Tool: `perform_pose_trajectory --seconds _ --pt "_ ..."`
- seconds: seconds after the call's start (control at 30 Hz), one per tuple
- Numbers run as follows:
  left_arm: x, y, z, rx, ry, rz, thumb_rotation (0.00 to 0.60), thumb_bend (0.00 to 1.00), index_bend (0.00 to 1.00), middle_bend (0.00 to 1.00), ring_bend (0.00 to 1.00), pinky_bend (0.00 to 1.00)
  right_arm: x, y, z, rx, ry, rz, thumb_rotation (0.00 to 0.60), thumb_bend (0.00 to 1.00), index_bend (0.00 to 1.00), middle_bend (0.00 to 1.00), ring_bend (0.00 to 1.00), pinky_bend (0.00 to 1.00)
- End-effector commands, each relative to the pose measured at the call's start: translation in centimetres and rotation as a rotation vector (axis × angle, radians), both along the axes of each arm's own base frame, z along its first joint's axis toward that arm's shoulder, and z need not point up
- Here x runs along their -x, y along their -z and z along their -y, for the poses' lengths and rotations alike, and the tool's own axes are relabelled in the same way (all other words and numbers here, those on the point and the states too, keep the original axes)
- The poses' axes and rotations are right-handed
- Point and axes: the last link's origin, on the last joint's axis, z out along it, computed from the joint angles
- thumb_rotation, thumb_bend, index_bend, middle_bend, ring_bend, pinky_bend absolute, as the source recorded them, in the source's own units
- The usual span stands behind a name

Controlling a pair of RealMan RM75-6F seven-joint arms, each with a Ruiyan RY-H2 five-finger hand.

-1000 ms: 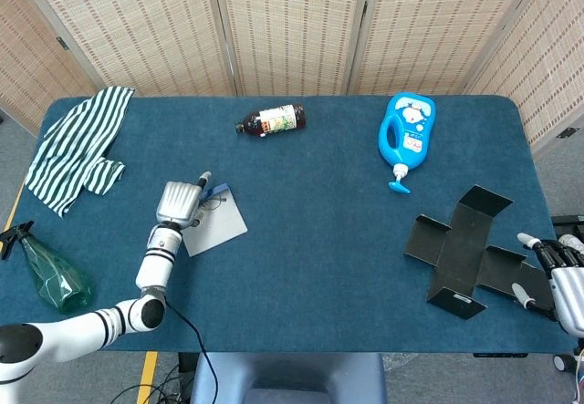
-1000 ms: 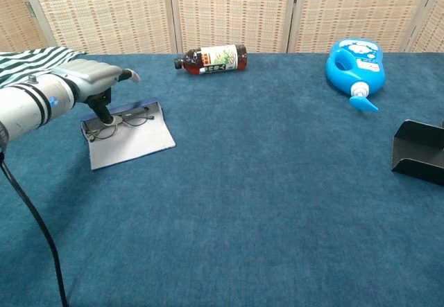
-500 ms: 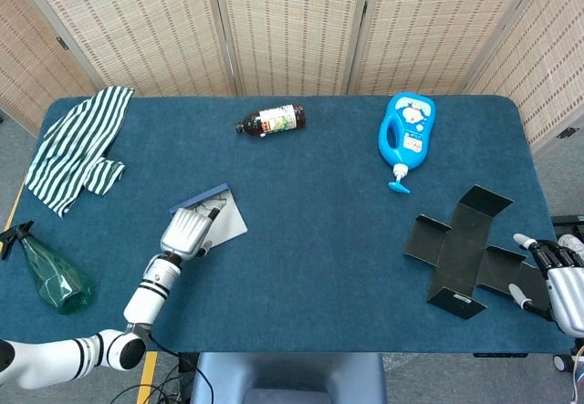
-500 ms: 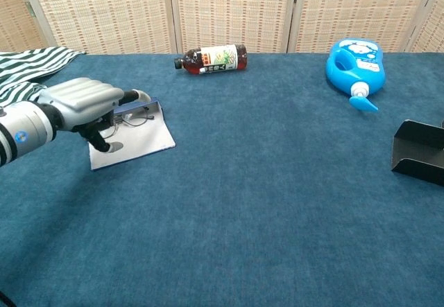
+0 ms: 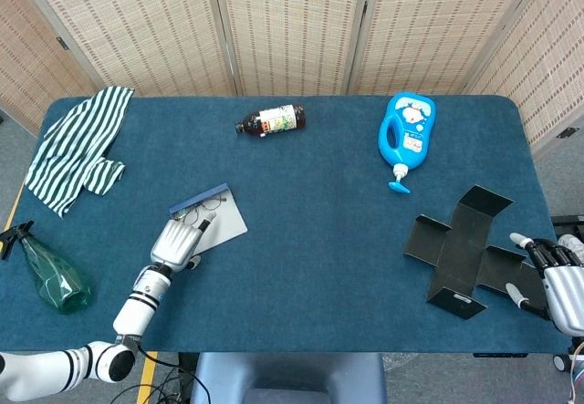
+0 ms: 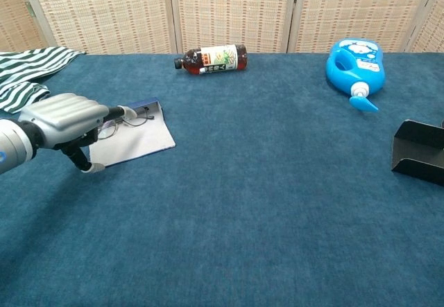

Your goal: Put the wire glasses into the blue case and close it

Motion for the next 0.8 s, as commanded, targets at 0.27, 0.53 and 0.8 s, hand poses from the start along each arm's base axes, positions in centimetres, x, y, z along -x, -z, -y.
perform_pose_trajectory --seconds 0.27,0.53,0.8 --pt "0.6 0.6 -0.3 -0.001 -0.024 -0.009 0.600 0.27 0.12 1.00 1.00 1.00 0.0 0.0 0.0 0.000 0.004 -0.001 0.600 0.26 0.17 0.29 0.23 0.24" --pt "1.1 0.9 -0.5 -0.003 -0.033 -0.025 0.600 0.27 0.12 1.00 1.00 1.00 0.1 -0.1 -0.1 0.003 0.005 -0.002 0.600 0.26 0.17 0.29 0.23 0.24" --pt "1.7 1.2 -1.0 -0.006 -0.059 -0.033 0.600 0.27 0.12 1.00 1.00 1.00 0.1 -0.1 -0.2 0.004 0.008 -0.002 0.600 0.26 0.17 0.29 0.23 0.24"
